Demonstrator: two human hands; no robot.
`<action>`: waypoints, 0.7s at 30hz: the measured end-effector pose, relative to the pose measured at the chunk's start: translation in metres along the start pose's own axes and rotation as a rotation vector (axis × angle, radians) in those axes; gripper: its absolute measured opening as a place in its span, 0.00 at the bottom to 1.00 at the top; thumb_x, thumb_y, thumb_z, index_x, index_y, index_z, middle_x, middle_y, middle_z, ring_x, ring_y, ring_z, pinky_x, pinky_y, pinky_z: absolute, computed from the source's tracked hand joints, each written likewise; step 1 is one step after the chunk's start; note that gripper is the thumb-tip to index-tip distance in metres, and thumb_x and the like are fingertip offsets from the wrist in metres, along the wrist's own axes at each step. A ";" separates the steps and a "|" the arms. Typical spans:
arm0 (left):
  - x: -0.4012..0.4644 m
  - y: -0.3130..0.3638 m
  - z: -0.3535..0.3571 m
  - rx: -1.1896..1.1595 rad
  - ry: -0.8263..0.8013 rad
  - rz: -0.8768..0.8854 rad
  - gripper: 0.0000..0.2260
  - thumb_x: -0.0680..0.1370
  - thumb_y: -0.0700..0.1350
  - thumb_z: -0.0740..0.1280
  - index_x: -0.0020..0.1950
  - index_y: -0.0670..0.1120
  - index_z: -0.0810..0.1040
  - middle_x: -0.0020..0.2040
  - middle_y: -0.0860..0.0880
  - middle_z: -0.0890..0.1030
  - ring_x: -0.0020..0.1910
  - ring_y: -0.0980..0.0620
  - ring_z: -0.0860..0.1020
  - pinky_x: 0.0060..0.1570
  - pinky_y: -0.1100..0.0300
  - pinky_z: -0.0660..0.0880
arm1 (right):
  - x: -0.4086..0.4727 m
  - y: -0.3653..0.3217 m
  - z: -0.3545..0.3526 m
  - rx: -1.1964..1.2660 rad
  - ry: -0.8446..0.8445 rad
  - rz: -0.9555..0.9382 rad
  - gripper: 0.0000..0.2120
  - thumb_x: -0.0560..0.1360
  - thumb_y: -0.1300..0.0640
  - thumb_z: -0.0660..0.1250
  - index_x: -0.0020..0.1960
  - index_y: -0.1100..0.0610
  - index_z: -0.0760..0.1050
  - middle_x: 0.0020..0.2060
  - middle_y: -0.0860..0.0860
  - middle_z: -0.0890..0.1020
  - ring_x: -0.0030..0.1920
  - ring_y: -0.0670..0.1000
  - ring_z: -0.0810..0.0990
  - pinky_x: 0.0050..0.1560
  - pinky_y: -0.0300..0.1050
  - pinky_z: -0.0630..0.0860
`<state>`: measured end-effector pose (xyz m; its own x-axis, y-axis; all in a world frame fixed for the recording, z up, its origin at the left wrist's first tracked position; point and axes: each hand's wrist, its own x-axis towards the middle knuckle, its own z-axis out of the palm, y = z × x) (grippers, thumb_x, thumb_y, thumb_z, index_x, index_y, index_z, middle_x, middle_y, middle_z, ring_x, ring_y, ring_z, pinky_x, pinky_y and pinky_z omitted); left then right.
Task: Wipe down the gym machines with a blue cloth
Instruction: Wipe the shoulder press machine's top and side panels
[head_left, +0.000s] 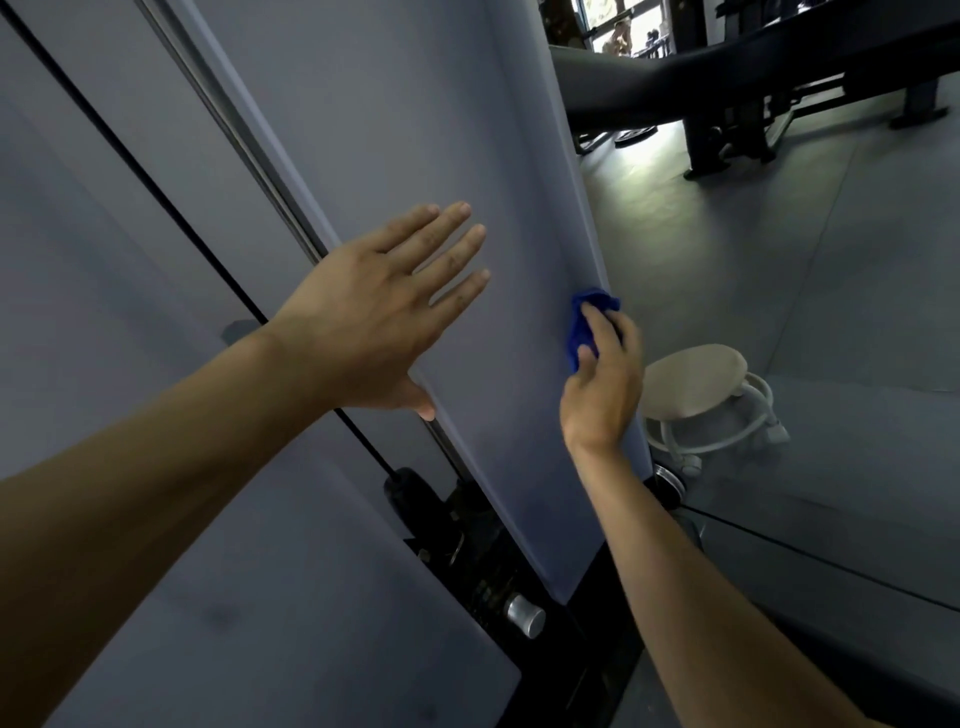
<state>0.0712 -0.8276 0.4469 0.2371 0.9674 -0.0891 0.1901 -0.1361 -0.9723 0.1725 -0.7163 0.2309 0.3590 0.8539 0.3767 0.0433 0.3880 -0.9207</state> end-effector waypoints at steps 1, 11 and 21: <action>0.000 0.000 0.000 -0.002 0.006 -0.002 0.56 0.73 0.81 0.47 0.80 0.41 0.26 0.79 0.34 0.28 0.79 0.34 0.29 0.80 0.42 0.32 | -0.005 -0.006 0.000 -0.015 0.007 -0.009 0.25 0.78 0.75 0.63 0.72 0.60 0.76 0.71 0.60 0.72 0.69 0.60 0.73 0.66 0.26 0.63; 0.001 -0.001 0.003 -0.018 0.006 -0.001 0.56 0.73 0.81 0.48 0.80 0.41 0.27 0.79 0.34 0.28 0.79 0.33 0.29 0.79 0.41 0.32 | -0.042 -0.019 -0.008 -0.122 -0.107 -0.289 0.31 0.72 0.78 0.63 0.72 0.58 0.75 0.69 0.57 0.74 0.68 0.59 0.73 0.70 0.53 0.71; 0.001 0.001 0.004 -0.065 0.035 -0.008 0.56 0.73 0.81 0.48 0.81 0.42 0.29 0.80 0.34 0.29 0.79 0.34 0.29 0.79 0.41 0.31 | -0.099 -0.071 -0.016 -0.097 -0.235 -0.467 0.34 0.72 0.73 0.70 0.75 0.55 0.72 0.72 0.52 0.73 0.71 0.53 0.70 0.70 0.40 0.70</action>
<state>0.0673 -0.8257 0.4452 0.2682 0.9607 -0.0722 0.2537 -0.1427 -0.9567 0.1485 -0.8343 0.2573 0.0629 0.6569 0.7513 0.2387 0.7211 -0.6504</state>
